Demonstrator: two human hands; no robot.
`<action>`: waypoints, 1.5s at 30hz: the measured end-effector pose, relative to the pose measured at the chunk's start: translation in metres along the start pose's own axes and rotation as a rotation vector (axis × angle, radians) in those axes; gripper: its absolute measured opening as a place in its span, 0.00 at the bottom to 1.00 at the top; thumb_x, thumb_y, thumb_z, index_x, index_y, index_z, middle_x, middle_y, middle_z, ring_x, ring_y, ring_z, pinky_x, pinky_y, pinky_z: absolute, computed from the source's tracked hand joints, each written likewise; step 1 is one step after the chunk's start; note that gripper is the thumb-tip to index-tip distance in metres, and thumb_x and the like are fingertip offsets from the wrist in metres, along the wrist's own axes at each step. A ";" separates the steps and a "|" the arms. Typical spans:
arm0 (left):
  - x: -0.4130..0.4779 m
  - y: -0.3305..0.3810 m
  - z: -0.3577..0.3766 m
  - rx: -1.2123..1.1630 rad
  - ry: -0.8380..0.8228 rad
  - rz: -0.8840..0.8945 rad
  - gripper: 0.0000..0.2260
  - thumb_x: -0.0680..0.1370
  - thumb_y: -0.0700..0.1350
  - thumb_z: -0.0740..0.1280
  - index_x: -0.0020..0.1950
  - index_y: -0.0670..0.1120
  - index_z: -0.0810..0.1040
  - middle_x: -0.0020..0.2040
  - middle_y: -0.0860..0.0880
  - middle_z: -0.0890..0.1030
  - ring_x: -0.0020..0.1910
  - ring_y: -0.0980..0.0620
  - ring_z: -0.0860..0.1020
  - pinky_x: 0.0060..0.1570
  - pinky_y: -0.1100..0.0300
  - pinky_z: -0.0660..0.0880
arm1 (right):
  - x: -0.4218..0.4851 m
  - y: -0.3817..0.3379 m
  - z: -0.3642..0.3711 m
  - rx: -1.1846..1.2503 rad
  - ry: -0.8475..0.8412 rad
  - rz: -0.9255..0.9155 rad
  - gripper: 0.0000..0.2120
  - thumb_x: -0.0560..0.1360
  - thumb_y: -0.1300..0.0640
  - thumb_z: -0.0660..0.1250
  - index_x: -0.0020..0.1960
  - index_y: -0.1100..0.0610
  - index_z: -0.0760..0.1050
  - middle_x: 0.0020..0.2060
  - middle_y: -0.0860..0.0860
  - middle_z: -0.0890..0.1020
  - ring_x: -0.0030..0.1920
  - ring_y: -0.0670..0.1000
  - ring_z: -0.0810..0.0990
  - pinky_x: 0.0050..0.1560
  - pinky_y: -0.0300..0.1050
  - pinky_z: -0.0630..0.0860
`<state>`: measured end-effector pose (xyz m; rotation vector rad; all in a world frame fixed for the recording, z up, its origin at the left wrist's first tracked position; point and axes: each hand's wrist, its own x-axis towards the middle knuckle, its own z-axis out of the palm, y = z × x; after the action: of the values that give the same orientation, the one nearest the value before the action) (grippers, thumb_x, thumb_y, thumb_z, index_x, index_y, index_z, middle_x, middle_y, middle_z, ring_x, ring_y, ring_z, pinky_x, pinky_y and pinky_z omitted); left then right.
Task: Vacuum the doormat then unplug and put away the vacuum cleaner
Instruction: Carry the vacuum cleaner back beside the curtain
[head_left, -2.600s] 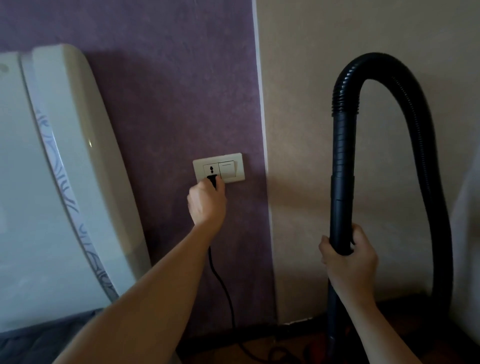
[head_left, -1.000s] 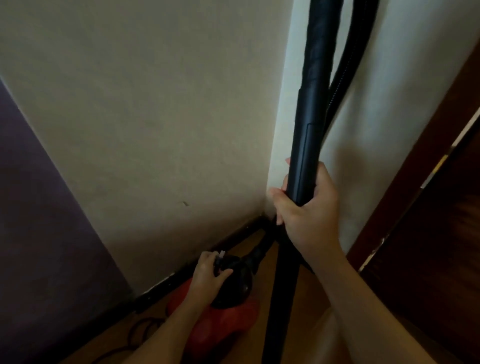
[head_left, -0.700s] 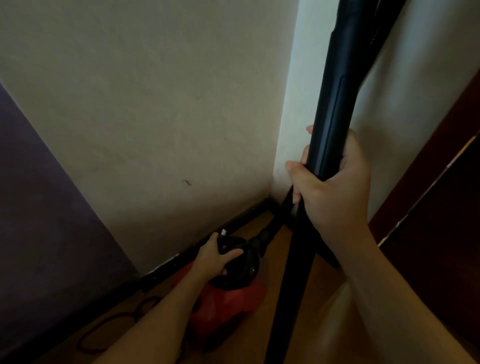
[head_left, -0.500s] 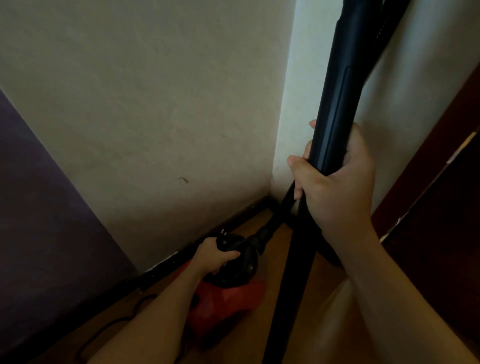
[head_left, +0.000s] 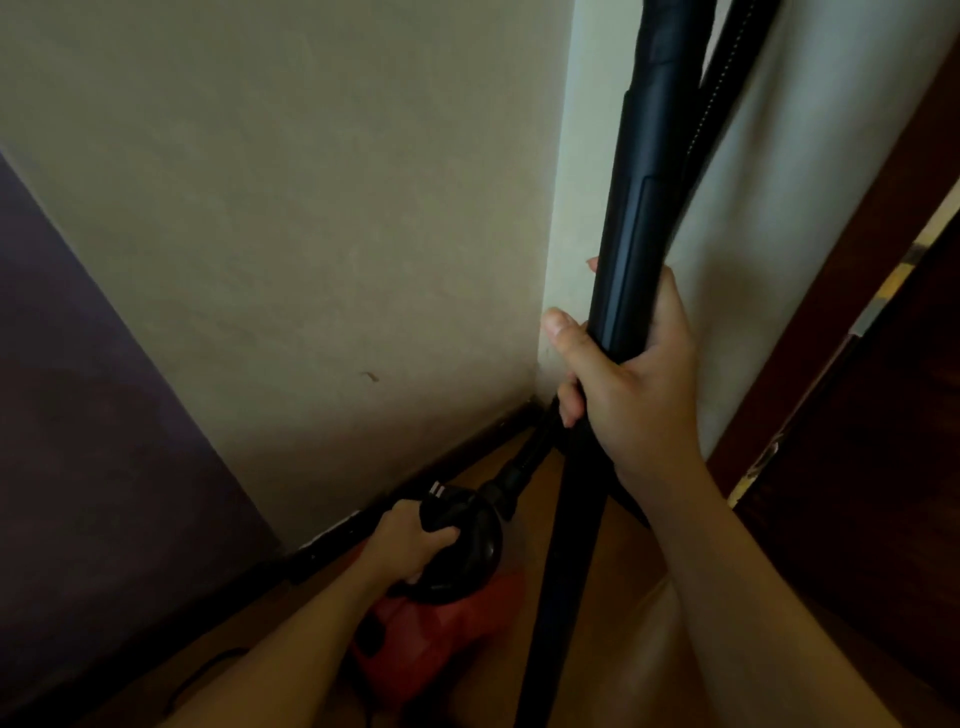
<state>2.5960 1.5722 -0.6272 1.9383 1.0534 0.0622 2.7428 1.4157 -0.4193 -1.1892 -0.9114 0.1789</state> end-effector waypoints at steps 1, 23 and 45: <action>-0.006 0.004 -0.004 -0.019 0.013 -0.008 0.11 0.77 0.45 0.71 0.38 0.40 0.78 0.26 0.45 0.78 0.19 0.50 0.74 0.21 0.60 0.70 | 0.002 -0.005 0.000 -0.005 -0.007 0.007 0.14 0.78 0.61 0.72 0.60 0.55 0.71 0.34 0.62 0.72 0.24 0.65 0.70 0.23 0.47 0.73; -0.303 0.391 -0.295 -0.340 -0.087 -0.100 0.14 0.77 0.43 0.72 0.33 0.42 0.73 0.23 0.49 0.71 0.16 0.51 0.64 0.19 0.62 0.62 | 0.183 -0.406 0.036 -0.129 -0.123 0.222 0.15 0.76 0.54 0.72 0.61 0.48 0.74 0.36 0.62 0.75 0.31 0.52 0.75 0.38 0.59 0.78; -0.460 0.580 -0.409 -0.436 0.130 0.110 0.14 0.74 0.42 0.75 0.33 0.41 0.73 0.22 0.49 0.70 0.17 0.52 0.64 0.18 0.64 0.60 | 0.227 -0.618 -0.004 -0.274 0.018 0.015 0.09 0.77 0.55 0.74 0.47 0.56 0.75 0.34 0.55 0.80 0.32 0.48 0.80 0.36 0.43 0.79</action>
<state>2.5048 1.4009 0.1962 1.6066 0.9248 0.4476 2.6885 1.2912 0.2248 -1.4486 -0.9322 0.0555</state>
